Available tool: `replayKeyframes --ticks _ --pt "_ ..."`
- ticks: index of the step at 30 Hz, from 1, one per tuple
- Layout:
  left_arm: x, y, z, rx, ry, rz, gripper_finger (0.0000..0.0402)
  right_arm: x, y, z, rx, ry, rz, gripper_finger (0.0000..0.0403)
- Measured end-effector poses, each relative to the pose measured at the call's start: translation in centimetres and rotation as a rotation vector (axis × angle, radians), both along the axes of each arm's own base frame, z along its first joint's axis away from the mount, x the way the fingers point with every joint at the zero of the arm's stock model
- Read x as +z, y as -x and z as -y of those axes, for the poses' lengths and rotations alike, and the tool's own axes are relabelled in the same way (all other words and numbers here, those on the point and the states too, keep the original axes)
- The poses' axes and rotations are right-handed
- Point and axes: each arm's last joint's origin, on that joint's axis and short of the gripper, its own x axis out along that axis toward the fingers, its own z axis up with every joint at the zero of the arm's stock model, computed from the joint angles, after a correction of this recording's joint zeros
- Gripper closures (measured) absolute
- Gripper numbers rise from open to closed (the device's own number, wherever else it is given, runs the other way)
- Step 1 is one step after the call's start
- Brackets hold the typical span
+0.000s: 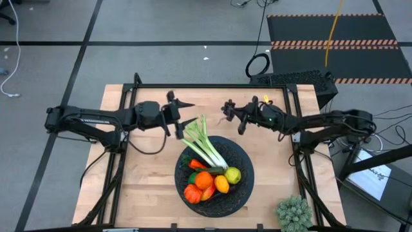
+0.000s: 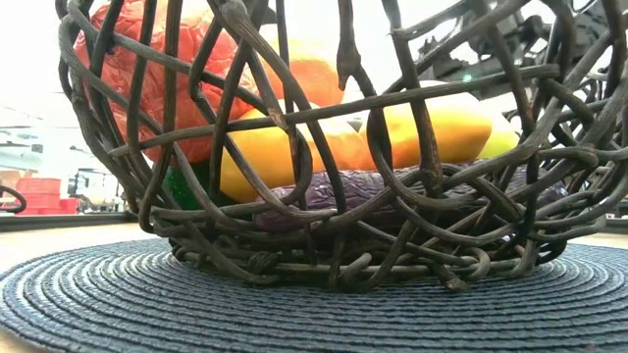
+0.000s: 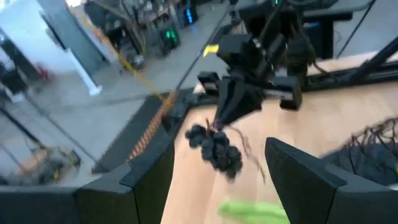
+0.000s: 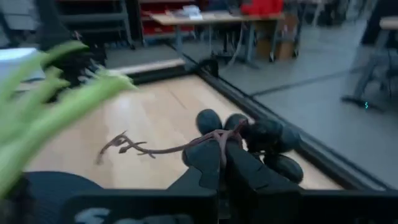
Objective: Build produce basket
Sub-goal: Put the violet grapes into the black mesh basket
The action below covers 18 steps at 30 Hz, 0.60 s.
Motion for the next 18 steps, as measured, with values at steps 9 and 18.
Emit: replayKeyframes --ticks 9,18 --pt "-1.4 -3.6 0.7 -0.052 -0.097 0.09 0.0147 2.4 -0.3 -2.8 0.106 0.201 0.112 0.0402" --pt "0.1 -4.6 0.8 -0.204 -0.095 0.107 0.0116 2.9 -0.4 -3.9 0.139 0.318 0.132 0.0403"
